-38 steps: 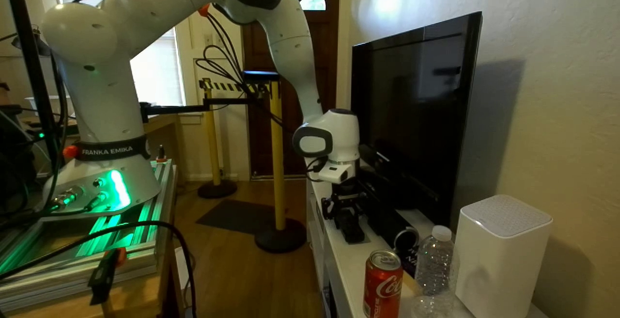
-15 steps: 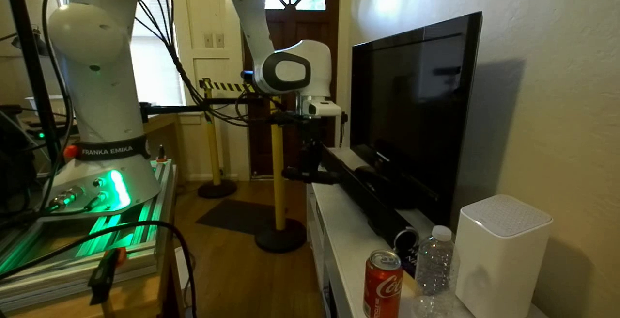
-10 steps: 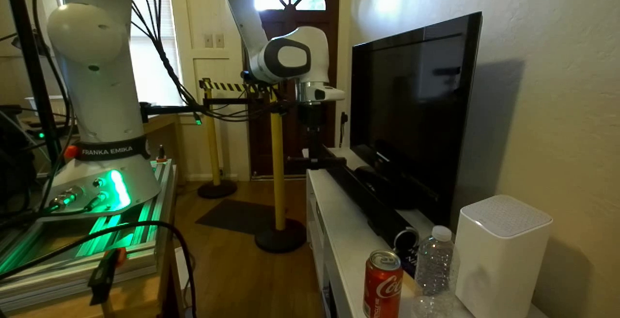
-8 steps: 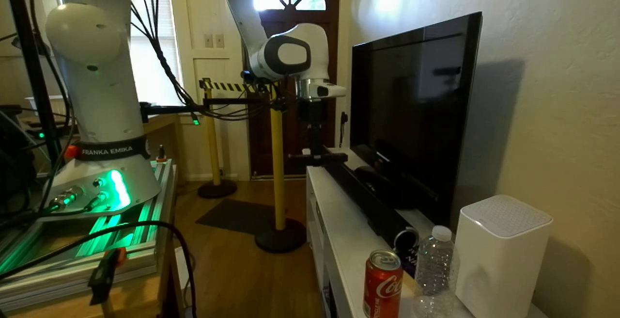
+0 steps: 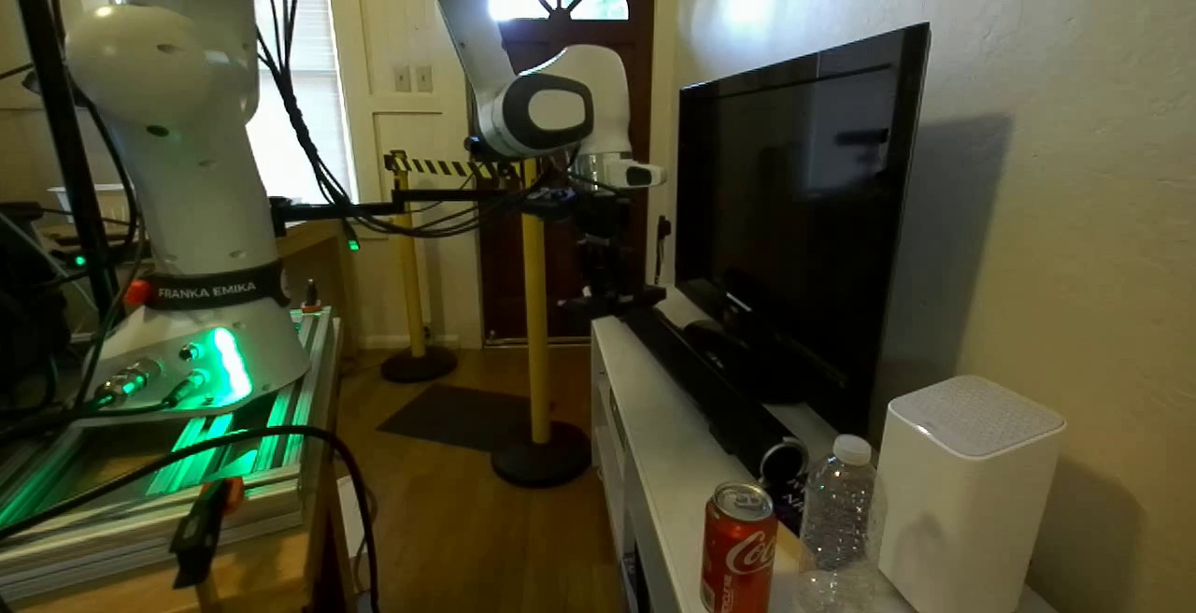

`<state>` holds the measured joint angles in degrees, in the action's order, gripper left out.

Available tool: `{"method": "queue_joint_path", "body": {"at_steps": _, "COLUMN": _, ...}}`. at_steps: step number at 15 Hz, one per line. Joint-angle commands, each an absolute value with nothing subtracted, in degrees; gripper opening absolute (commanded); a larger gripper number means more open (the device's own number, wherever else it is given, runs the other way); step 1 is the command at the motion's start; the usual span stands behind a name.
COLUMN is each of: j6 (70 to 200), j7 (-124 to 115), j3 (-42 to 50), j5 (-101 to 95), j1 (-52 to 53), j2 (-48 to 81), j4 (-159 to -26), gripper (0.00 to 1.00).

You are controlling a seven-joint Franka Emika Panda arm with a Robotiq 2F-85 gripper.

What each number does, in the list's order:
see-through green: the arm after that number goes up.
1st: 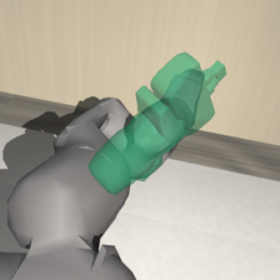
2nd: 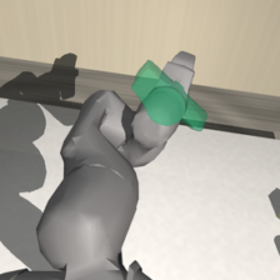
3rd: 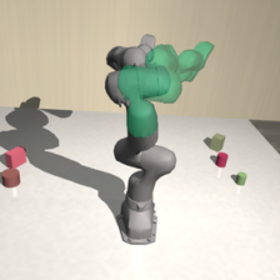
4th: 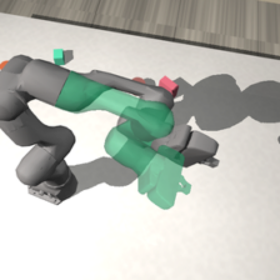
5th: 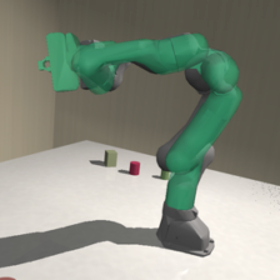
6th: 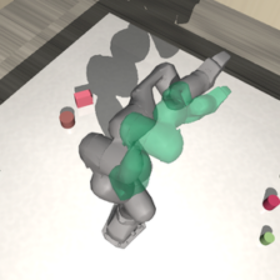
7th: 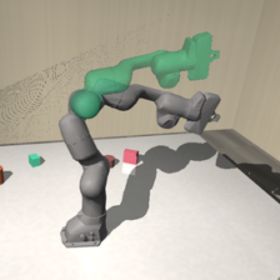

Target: Twist around the remote

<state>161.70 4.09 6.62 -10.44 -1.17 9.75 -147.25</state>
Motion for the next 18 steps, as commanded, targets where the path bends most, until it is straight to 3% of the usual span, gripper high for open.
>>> {"method": "queue_joint_path", "body": {"at_steps": 1, "j6": 162.0, "j7": 6.8, "j3": 5.2, "j5": -9.5, "j1": -2.4, "j2": 9.8, "j4": -147.4, "gripper": 0.61}}
{"method": "queue_joint_path", "body": {"at_steps": 4, "j6": 162.2, "j7": 9.1, "j3": 4.5, "j5": -8.9, "j1": -2.9, "j2": 10.0, "j4": -147.6, "gripper": 0.61}}
{"method": "queue_joint_path", "body": {"at_steps": 5, "j6": 164.1, "j7": 9.2, "j3": 5.0, "j5": -10.4, "j1": -2.7, "j2": 10.3, "j4": -147.9, "gripper": 0.36}}
{"method": "queue_joint_path", "body": {"at_steps": 8, "j6": 163.6, "j7": 10.7, "j3": 7.8, "j5": -18.7, "j1": -2.3, "j2": 10.6, "j4": -146.2, "gripper": 0.36}}
{"method": "queue_joint_path", "body": {"at_steps": 18, "j6": 170.4, "j7": 36.0, "j3": 3.6, "j5": -20.5, "j1": -8.5, "j2": 21.9, "j4": -139.0, "gripper": 0.36}}
